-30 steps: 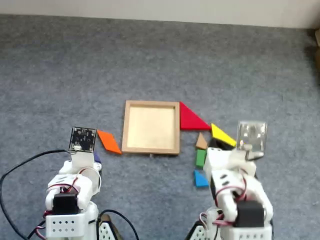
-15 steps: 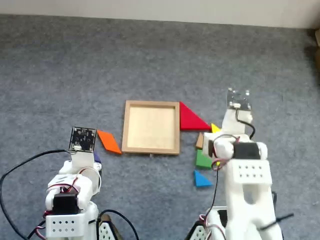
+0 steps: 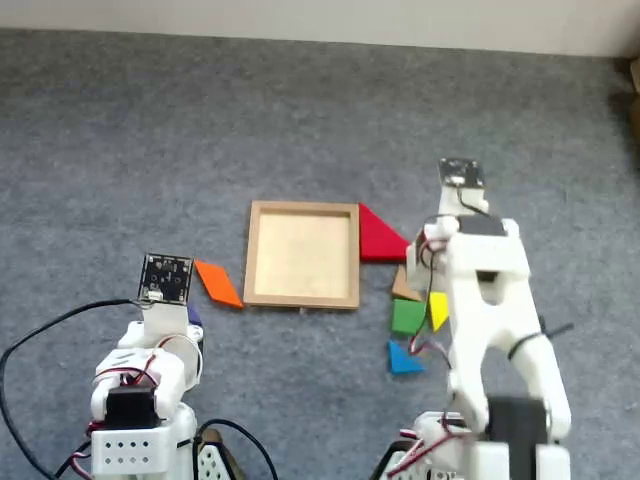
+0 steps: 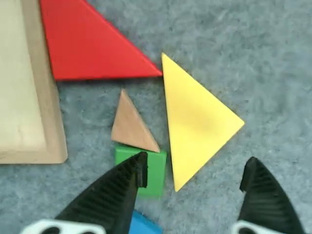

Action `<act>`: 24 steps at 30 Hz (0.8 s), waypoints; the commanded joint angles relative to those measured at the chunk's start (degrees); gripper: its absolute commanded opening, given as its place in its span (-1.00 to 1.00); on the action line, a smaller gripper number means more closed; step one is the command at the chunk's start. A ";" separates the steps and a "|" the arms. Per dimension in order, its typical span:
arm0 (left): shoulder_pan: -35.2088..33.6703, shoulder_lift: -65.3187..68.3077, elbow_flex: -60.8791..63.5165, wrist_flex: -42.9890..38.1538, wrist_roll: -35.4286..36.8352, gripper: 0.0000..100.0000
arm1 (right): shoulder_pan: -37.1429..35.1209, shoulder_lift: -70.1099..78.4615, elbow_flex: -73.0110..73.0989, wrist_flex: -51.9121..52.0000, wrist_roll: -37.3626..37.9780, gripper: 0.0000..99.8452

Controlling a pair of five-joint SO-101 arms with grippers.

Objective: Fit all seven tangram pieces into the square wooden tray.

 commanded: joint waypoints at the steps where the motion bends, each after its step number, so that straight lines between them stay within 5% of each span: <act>1: -0.48 -0.04 1.19 0.18 0.53 -0.95 | 0.66 5.58 -5.49 -1.10 -0.62 -0.40; 20: -0.48 -0.04 1.19 0.18 0.53 -0.95 | 4.97 22.81 -13.41 -4.79 1.41 -0.40; 24: -0.48 -0.04 1.19 0.18 0.53 -0.95 | 5.49 22.99 -11.74 -5.05 3.08 -0.54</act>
